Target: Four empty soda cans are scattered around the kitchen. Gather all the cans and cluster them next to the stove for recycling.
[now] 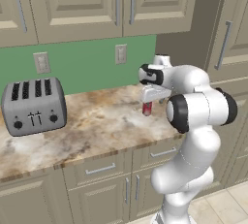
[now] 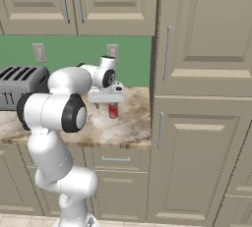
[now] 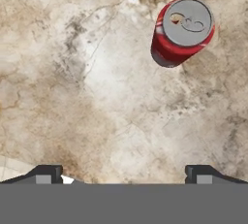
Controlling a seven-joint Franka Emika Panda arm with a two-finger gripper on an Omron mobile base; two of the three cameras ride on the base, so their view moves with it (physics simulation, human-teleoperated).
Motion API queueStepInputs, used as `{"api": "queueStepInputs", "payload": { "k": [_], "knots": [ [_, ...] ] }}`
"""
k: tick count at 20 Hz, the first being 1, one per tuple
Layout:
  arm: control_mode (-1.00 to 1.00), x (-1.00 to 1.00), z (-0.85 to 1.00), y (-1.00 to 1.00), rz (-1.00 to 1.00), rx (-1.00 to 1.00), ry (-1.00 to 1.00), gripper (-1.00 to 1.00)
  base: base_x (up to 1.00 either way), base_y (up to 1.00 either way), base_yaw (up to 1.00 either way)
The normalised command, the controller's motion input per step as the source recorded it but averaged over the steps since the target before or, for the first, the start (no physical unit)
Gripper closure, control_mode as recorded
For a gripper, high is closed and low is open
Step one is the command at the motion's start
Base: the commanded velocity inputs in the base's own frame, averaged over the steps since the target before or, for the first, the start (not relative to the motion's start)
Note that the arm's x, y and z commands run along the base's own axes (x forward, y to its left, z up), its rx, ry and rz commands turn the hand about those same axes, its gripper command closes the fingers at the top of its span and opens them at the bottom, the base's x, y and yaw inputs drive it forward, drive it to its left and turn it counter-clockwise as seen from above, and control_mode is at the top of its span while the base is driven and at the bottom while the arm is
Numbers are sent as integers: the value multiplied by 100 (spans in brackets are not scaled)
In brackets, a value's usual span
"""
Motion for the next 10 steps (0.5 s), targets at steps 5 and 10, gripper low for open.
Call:
{"api": "queueStepInputs", "payload": {
  "k": [5,10],
  "knots": [
    [-100,19,-7,-2,9,9,0,-100,0,0,0],
    [-100,10,-12,5,7,1,-1,-100,0,0,0]
  ]
}}
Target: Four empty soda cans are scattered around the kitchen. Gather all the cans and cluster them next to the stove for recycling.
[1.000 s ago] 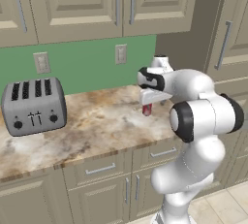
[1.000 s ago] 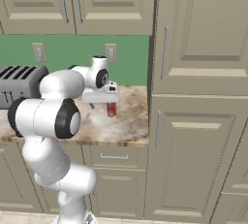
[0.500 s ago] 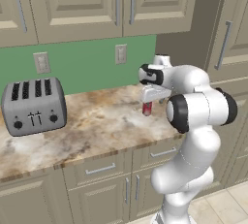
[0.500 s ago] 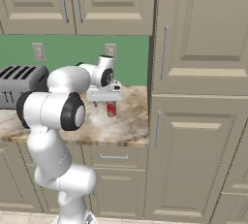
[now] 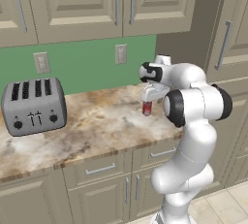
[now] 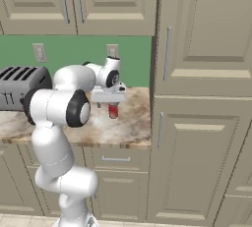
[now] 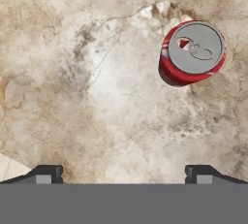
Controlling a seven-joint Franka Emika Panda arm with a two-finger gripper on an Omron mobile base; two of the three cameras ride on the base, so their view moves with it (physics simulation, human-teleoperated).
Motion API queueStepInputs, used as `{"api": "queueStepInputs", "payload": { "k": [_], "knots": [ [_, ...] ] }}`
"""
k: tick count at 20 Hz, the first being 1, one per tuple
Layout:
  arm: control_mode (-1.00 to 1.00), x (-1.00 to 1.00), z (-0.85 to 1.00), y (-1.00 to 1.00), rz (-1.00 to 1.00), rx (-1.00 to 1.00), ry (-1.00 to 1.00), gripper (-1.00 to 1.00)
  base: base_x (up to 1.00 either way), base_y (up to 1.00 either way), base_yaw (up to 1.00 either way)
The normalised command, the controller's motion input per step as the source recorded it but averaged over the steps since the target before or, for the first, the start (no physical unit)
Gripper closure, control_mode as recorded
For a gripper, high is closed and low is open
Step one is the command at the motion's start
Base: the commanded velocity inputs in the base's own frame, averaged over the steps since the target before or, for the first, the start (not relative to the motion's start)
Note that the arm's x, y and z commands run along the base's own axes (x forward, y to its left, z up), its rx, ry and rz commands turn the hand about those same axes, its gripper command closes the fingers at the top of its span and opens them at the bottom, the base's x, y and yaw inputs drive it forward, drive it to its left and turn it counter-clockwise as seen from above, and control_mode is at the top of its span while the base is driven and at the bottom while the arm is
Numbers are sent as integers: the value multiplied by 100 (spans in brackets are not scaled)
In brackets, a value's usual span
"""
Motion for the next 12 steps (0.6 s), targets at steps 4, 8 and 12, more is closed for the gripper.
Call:
{"api": "queueStepInputs", "payload": {
  "k": [4,8,12],
  "knots": [
    [-100,12,-12,4,6,0,-1,-100,0,0,0],
    [-100,16,-8,1,6,0,0,-100,0,0,0],
    [-100,18,-8,0,7,0,-5,-100,0,0,0]
  ]
}}
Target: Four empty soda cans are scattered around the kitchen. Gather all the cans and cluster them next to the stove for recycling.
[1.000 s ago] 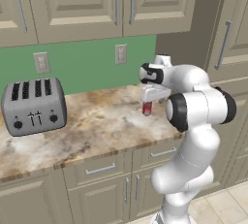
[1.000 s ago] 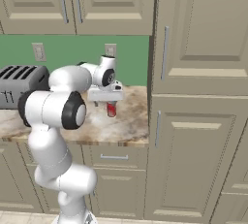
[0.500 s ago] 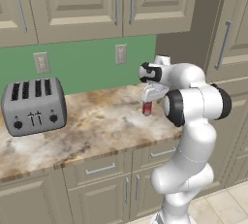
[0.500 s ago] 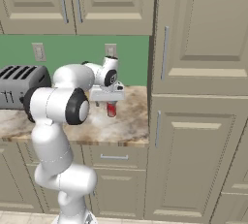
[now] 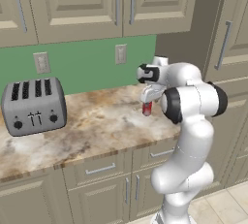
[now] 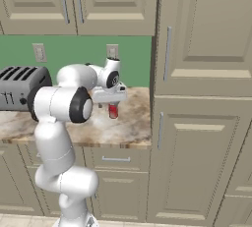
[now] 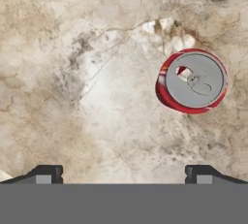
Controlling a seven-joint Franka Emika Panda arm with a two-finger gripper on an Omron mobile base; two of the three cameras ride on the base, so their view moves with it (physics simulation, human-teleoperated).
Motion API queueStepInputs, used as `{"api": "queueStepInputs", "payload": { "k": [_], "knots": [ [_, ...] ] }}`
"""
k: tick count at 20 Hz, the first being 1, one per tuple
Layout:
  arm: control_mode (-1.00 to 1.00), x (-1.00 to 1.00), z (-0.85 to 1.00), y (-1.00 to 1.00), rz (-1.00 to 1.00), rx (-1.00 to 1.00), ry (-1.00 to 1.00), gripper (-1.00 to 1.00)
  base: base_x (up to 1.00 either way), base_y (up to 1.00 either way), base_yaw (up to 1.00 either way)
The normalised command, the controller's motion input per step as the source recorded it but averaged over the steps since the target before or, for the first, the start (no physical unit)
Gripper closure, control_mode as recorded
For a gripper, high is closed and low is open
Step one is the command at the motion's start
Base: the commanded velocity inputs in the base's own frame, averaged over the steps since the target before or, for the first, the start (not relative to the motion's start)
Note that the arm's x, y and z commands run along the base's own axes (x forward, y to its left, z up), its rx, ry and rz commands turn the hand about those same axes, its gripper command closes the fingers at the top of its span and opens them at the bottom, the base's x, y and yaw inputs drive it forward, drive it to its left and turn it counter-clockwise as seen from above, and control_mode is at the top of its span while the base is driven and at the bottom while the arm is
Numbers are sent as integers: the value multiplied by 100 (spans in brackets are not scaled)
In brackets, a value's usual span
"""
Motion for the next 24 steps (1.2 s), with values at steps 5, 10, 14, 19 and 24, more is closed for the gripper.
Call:
{"api": "queueStepInputs", "payload": {
  "k": [5,10,14,19,24],
  "knots": [
    [-100,14,-9,0,3,0,-11,-100,0,0,0],
    [-100,10,-12,0,1,-1,-12,-100,0,0,0],
    [-100,6,-18,2,0,0,-7,-100,0,0,0],
    [-100,10,-15,2,0,-2,-7,-100,0,0,0],
    [-100,14,-4,0,0,-8,-1,-100,0,0,0]
  ]
}}
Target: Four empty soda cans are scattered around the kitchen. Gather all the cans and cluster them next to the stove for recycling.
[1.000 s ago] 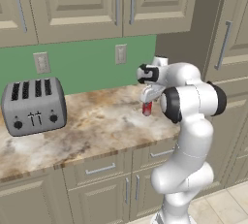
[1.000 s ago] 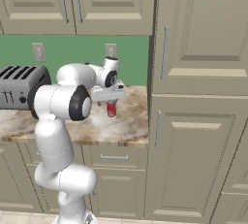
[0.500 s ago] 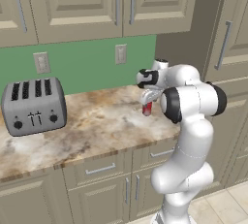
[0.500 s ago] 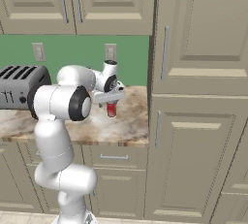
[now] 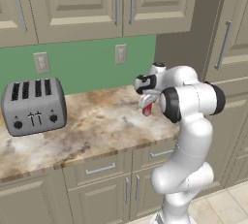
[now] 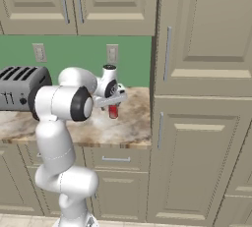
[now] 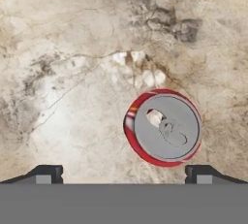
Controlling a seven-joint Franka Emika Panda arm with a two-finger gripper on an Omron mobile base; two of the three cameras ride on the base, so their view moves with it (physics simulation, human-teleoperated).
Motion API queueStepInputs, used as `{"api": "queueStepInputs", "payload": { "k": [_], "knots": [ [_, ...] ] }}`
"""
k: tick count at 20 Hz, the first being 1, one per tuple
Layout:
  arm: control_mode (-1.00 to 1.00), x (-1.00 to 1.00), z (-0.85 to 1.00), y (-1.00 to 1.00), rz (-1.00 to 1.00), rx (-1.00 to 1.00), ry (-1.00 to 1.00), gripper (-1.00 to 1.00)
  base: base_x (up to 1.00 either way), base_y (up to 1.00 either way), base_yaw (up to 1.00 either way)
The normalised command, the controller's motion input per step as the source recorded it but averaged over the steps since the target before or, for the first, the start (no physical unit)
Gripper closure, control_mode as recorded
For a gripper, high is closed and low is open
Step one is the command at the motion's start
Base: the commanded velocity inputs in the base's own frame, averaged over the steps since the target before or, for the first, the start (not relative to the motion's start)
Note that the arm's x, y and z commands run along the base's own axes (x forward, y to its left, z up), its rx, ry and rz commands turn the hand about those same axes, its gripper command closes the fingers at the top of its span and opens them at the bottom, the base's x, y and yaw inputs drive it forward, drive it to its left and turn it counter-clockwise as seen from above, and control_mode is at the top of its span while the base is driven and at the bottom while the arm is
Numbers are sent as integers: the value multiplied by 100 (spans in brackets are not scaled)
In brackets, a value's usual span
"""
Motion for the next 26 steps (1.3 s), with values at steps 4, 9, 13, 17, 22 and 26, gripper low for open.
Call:
{"api": "queueStepInputs", "payload": {
  "k": [4,9,13,17,22,26],
  "knots": [
    [-100,16,-1,0,0,-9,0,-100,0,0,0],
    [-100,20,-2,0,0,-1,0,-100,0,0,0],
    [-100,20,-4,0,0,0,0,-100,0,0,0],
    [-100,13,-5,0,0,0,0,-100,0,0,0],
    [-100,-5,-8,-2,-4,0,0,-100,0,0,0],
    [-100,3,-8,-1,-7,0,0,-100,0,0,0]
  ]
}}
